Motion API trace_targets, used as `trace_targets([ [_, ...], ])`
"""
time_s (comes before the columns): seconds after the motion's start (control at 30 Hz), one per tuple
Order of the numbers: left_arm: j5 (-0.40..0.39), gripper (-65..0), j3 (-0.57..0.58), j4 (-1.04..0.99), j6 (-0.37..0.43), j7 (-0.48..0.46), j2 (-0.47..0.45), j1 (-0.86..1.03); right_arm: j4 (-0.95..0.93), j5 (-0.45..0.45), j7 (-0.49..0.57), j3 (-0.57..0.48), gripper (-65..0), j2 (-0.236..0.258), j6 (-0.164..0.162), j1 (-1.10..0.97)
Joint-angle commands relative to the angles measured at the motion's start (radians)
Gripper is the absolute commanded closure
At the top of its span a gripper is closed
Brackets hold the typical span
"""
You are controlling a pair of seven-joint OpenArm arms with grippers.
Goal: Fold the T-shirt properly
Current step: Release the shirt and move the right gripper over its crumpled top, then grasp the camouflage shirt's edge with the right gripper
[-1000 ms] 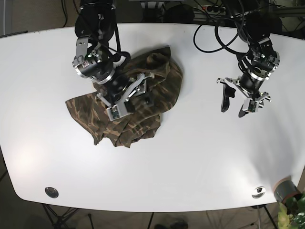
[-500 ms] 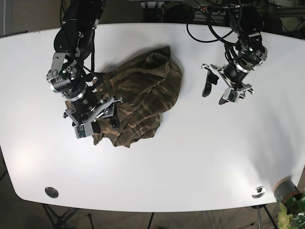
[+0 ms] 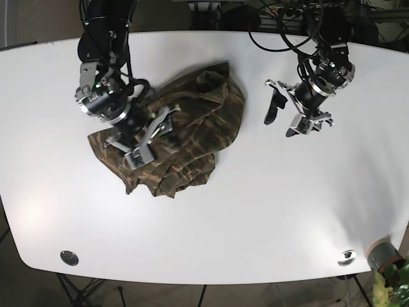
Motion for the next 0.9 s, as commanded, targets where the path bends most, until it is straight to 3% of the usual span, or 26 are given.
trace_targets([
  [0.0,-0.021,-34.4,-0.005,0.012,-0.001,-0.028,-0.034,-0.010,0.024,0.018,0.019,-0.081,-36.5,0.031,0.033,0.009],
  [0.07,-0.021,-34.4,-0.007,0.007,-0.001,-0.029,-0.070,-0.010,0.024,0.015,0.019,-0.167,-36.5,0.042,0.039,-0.005],
  [0.23,-0.021,-34.4,-0.080,-0.007,-0.001,-0.029,-0.118,-0.010,0.024,0.008,0.019,-0.265,-36.5,0.047,0.046,-0.015],
  [0.37,-0.023,-34.4,-0.168,-0.042,-0.001,-0.029,-0.118,-0.011,0.022,0.008,0.019,-0.397,-36.5,0.104,0.077,-0.015],
  [0.53,-0.023,-34.4,-0.201,-0.069,-0.001,-0.029,-0.127,-0.016,0.024,0.005,0.025,-0.532,-36.5,0.171,0.071,-0.008],
  [0.73,-0.023,-34.4,-0.201,-0.074,-0.001,-0.029,-0.138,-0.016,0.020,-0.009,0.056,-0.569,-36.5,0.216,0.068,0.017],
  [0.87,-0.023,-34.4,-0.201,-0.074,-0.001,-0.029,-0.135,-0.014,0.020,-0.124,0.102,-0.600,-36.6,0.223,0.068,0.017],
])
